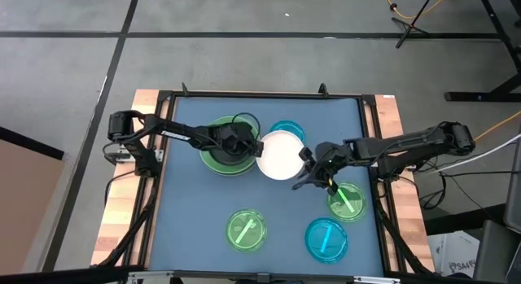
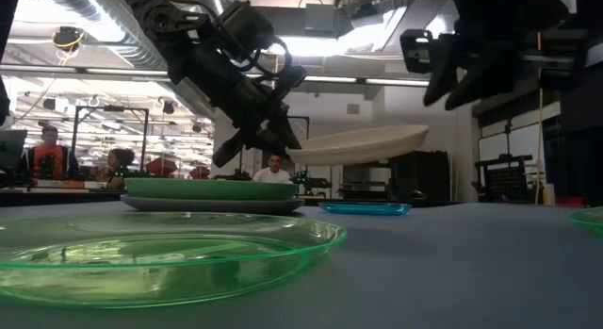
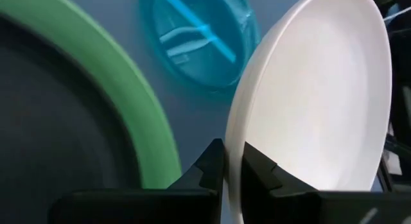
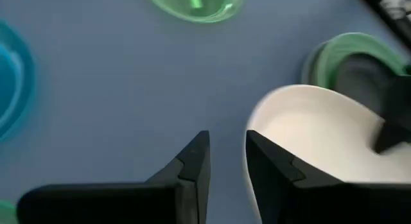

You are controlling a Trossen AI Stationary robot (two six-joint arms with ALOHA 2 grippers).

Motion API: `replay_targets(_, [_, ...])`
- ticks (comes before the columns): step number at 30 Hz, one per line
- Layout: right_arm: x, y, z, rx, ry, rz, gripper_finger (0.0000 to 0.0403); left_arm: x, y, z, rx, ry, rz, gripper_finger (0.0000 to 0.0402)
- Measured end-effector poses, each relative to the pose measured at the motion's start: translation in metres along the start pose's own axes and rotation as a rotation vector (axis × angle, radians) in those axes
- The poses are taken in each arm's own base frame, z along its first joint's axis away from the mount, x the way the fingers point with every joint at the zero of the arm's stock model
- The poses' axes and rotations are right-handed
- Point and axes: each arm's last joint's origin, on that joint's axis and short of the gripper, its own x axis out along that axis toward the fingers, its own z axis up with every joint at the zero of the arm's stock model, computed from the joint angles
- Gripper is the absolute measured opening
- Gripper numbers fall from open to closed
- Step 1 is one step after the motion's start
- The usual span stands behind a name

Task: Stack plastic plates
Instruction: Stack the white plate on top of the black plate

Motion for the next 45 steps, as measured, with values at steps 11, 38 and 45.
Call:
replay_targets(11, [-0.020, -0.003, 0.004, -0.010, 0.015, -0.139, 0.0089, -0.027, 0.018, 0.037, 0.068, 0.025, 0.049, 0.0020])
replay_targets(38, [-0.020, -0.003, 0.004, 0.024, 0.035, -0.165, 0.0089, -0.106, 0.074, 0.063, 0.097, 0.184, 0.451, 0.0020])
replay_targets(45, [-0.020, -0.004, 0.004, 0.025, 0.034, -0.165, 0.0089, -0.104, 0.077, 0.062, 0.100, 0.178, 0.506, 0.0020])
